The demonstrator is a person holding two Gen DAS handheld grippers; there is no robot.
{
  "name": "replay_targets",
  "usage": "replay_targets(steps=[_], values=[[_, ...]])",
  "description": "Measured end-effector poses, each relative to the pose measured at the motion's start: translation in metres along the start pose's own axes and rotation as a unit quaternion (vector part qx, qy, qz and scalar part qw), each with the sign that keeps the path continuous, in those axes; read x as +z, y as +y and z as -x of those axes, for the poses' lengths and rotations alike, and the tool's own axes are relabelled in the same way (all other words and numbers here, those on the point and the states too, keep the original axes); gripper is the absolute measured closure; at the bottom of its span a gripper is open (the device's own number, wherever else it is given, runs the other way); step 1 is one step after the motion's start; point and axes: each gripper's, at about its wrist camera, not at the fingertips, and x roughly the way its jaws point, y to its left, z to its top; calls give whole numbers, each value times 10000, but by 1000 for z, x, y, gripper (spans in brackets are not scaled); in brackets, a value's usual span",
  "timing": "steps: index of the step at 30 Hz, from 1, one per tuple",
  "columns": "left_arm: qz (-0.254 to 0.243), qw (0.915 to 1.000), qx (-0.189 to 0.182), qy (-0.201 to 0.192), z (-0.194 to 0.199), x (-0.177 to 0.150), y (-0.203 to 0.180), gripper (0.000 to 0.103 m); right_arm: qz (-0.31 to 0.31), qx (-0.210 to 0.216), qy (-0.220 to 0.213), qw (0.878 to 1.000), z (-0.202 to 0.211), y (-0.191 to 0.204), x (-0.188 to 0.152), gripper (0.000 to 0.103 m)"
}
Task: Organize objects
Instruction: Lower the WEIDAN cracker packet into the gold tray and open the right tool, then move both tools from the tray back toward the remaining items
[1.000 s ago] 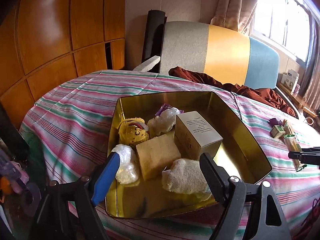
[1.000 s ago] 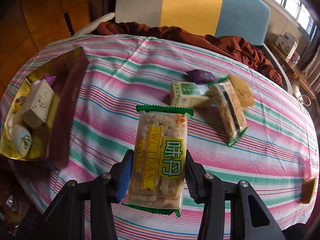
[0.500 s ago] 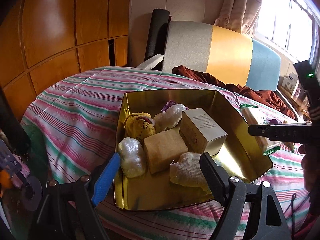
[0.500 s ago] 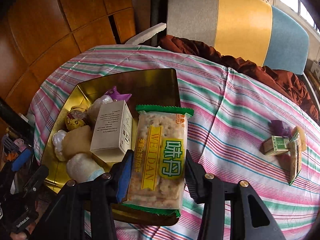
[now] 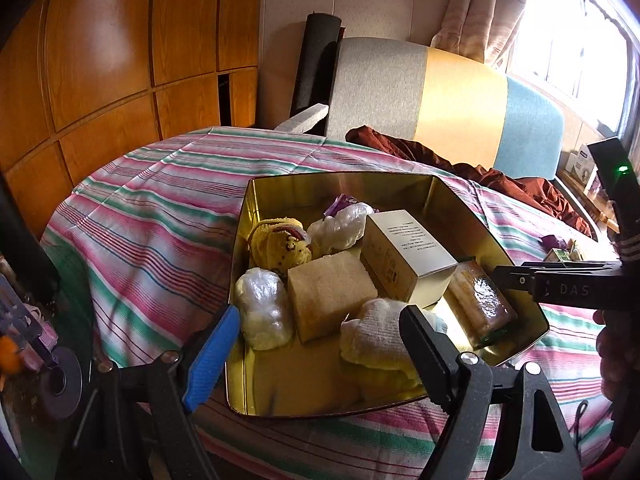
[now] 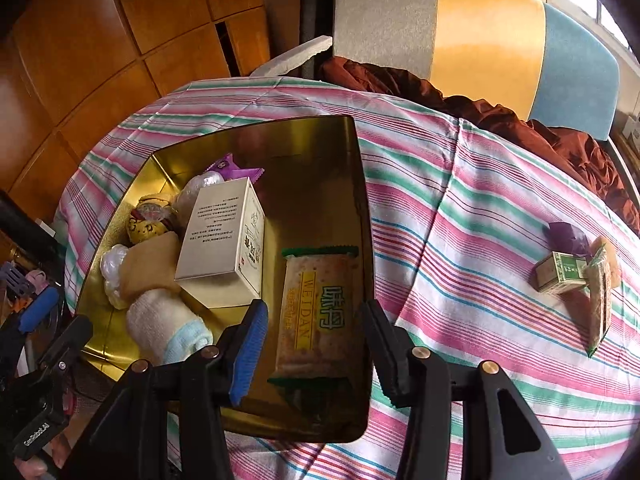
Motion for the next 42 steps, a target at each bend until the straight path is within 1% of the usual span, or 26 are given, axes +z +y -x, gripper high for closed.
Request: replay_targets(steps=[4,5,6,8,9,17,23,28,31,32,34,37,42], values=[[-39,10000,9,30,0,-1,-3,20,-21,21,-247,9997,22,-14,-3,52],[-52,10000,7,25,0,-1,-4,20,-26,-51,-295,9995,26,-20,-5,49],[-66,10000,5,19,1,-1,-5,20,-39,-116,-335,9994,30,-26,-6,42],[-96,10000,-6,22,2,0,-8,20,-96,-264,-364,9989,37,-42,-9,32],[-114,9999,-16,14,2,1,-10,19,-130,-364,-358,9986,39,-50,-11,30],[-356,9993,-120,-77,11,8,-30,17,-639,-1124,-189,9914,54,-135,-31,29],[-618,9977,-260,-87,14,8,-52,17,-1133,-1525,-169,9816,65,-199,-43,28],[-887,9953,-376,-83,16,10,-74,17,-1559,-1791,-232,9711,67,-248,-52,28],[-1084,9931,-442,-96,18,10,-91,17,-2113,-1800,-257,9604,63,-278,-66,28],[-1164,9921,-466,-99,18,10,-98,16,-2323,-1757,-208,9564,61,-288,-72,28],[-1301,9901,-524,-92,18,10,-112,16,-2670,-1730,28,9480,56,-302,-79,28],[-1461,9871,-647,-53,16,11,-132,16,-2909,-1564,-64,9439,62,-309,-83,28],[-1823,9792,-894,-68,14,10,-172,16,-3027,-1495,24,9413,62,-310,-87,28]])
